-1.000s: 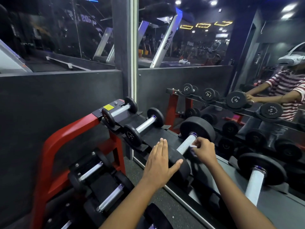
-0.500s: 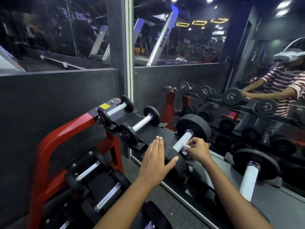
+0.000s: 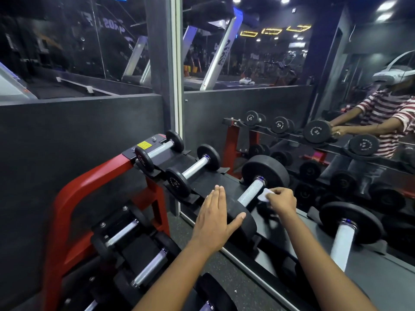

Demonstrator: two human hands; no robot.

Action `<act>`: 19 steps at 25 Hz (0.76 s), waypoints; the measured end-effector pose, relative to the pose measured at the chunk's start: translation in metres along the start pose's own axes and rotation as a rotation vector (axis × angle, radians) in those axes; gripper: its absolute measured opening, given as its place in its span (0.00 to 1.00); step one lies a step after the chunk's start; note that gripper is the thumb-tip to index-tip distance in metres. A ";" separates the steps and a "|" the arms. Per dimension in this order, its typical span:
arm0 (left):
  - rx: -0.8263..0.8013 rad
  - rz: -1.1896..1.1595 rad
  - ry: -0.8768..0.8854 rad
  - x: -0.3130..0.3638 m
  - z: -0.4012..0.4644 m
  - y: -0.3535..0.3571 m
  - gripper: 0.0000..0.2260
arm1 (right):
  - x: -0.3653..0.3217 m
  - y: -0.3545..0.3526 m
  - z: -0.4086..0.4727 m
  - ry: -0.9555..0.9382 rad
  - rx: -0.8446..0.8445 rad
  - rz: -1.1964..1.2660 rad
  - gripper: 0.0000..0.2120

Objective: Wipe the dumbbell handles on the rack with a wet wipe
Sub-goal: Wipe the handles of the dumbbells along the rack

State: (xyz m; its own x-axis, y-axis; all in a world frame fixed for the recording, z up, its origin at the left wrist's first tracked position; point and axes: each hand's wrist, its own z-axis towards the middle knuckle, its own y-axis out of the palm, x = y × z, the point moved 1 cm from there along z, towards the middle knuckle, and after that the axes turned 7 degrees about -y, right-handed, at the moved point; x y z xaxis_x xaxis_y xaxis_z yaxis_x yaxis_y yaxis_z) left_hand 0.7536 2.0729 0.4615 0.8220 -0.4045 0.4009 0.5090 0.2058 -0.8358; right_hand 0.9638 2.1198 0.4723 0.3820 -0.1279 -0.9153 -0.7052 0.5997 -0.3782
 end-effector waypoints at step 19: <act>-0.065 0.000 -0.026 0.001 0.000 -0.003 0.42 | 0.004 0.043 -0.015 0.521 -0.402 0.920 0.26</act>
State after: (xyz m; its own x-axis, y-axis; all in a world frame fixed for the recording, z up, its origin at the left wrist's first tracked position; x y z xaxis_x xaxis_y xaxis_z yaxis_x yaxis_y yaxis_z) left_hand 0.7531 2.0720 0.4652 0.8291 -0.3806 0.4096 0.4917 0.1477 -0.8581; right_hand 0.9261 2.1336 0.4503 -0.6103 -0.1391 -0.7799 -0.7670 0.3503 0.5377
